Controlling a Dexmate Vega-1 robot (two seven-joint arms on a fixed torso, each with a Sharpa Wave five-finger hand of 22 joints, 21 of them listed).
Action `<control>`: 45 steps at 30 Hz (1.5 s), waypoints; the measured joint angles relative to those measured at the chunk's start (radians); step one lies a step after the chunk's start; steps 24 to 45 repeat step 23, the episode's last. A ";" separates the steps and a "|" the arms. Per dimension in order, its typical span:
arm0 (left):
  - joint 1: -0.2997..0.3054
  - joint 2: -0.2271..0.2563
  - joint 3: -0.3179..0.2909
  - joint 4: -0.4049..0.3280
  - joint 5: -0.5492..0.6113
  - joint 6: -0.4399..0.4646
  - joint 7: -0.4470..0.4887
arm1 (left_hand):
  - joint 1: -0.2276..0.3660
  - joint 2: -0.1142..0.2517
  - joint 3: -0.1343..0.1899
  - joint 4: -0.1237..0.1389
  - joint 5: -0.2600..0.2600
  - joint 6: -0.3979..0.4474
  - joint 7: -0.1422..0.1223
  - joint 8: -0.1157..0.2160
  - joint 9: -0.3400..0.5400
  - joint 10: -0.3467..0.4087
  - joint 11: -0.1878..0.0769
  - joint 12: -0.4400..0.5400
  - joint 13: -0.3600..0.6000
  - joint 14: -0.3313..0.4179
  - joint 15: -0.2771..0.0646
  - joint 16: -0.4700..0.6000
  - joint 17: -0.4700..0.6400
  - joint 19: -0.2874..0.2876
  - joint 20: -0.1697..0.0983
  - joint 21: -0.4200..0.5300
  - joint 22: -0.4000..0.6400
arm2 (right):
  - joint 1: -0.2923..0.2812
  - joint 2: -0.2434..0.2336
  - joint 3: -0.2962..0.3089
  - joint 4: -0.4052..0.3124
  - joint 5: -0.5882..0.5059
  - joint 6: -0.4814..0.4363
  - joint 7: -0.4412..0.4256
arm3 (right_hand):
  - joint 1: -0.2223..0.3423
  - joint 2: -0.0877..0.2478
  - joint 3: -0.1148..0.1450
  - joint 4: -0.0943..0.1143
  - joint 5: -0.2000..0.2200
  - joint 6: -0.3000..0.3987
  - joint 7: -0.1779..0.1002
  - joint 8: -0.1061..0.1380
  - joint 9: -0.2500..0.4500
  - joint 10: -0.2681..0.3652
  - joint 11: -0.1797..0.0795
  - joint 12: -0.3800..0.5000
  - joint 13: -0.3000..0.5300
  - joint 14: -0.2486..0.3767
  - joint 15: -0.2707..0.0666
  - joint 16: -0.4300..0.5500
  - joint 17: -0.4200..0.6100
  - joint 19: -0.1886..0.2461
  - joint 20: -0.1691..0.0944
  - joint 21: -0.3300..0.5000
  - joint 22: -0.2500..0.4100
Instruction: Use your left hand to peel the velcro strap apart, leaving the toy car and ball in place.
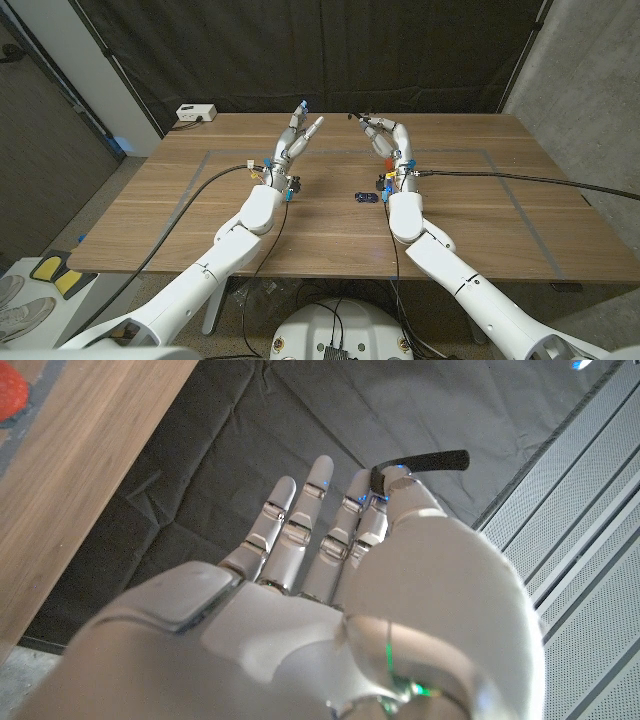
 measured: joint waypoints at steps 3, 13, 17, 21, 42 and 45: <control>0.000 -0.004 -0.006 0.012 -0.035 -0.024 -0.024 | -0.022 0.007 -0.007 0.008 0.000 0.006 0.000 0.000 0.000 0.005 -0.005 -0.008 -0.006 -0.001 -0.001 0.000 -0.007 0.000 0.000 -0.006 0.000 | 0.001 -0.003 0.000 -0.001 -0.003 -0.011 -0.002 | 0.000 0.000 -0.003 0.003 0.000 0.000 0.000 -0.001 0.000 -0.002 -0.002 0.000 0.000 0.000 0.000 0.000 0.000 0.000 0.000 0.000 0.000; 0.004 -0.004 -0.028 0.040 -0.131 -0.065 -0.099 | -0.063 0.016 -0.022 0.028 0.008 0.010 -0.004 0.000 -0.005 0.000 -0.022 -0.023 -0.022 -0.017 -0.010 0.000 -0.028 0.000 0.000 -0.014 -0.003 | 0.002 -0.036 0.011 -0.040 0.000 -0.083 0.000 | -0.002 0.002 -0.004 0.004 0.003 0.000 0.000 -0.006 0.004 -0.006 0.001 0.000 0.004 0.000 0.000 0.000 0.000 0.000 0.000 0.007 0.000; 0.004 0.004 -0.040 0.055 -0.166 -0.079 -0.133 | -0.076 0.029 -0.023 0.029 0.010 0.010 -0.004 0.000 -0.005 0.000 -0.022 -0.028 -0.022 -0.017 -0.010 0.000 -0.034 0.000 0.000 -0.017 -0.003 | -0.004 -0.047 0.015 -0.071 -0.003 -0.136 0.000 | -0.004 0.003 -0.008 0.008 0.003 0.000 0.000 -0.009 0.005 -0.006 0.001 0.000 0.005 0.000 0.000 0.000 0.000 0.000 0.000 0.007 0.000; 0.004 0.014 -0.051 0.078 -0.194 -0.095 -0.166 | -0.076 0.029 -0.025 0.031 0.016 0.010 -0.004 0.000 -0.005 0.004 -0.018 -0.032 -0.026 -0.023 -0.016 0.000 -0.039 0.000 0.000 -0.017 -0.003 | -0.007 -0.052 0.016 -0.101 -0.019 -0.199 -0.012 | -0.006 0.005 -0.008 0.008 0.003 0.000 0.000 -0.011 0.001 -0.006 0.001 0.000 0.005 0.000 0.000 0.000 0.005 0.000 0.000 0.007 0.000; 0.004 0.018 -0.054 0.086 -0.202 -0.099 -0.175 | -0.076 0.029 -0.025 0.030 0.016 0.010 -0.004 0.000 -0.007 0.004 -0.018 -0.032 -0.026 -0.023 -0.016 0.000 -0.040 -0.002 0.002 -0.024 -0.003 | -0.007 -0.052 0.015 -0.113 -0.026 -0.219 -0.020 | -0.006 0.005 -0.011 0.006 0.003 0.000 0.000 -0.011 -0.001 -0.006 0.001 0.000 0.005 0.000 0.000 0.000 0.005 0.001 0.001 0.007 -0.001; 0.004 0.018 -0.054 0.086 -0.202 -0.099 -0.175 | -0.076 0.029 -0.025 0.030 0.016 0.010 -0.004 0.000 -0.007 0.004 -0.018 -0.032 -0.026 -0.023 -0.016 0.000 -0.040 -0.002 0.002 -0.024 -0.003 | -0.007 -0.052 0.015 -0.113 -0.026 -0.219 -0.020 | -0.006 0.005 -0.011 0.006 0.003 0.000 0.000 -0.011 -0.001 -0.006 0.001 0.000 0.005 0.000 0.000 0.000 0.005 0.001 0.001 0.007 -0.001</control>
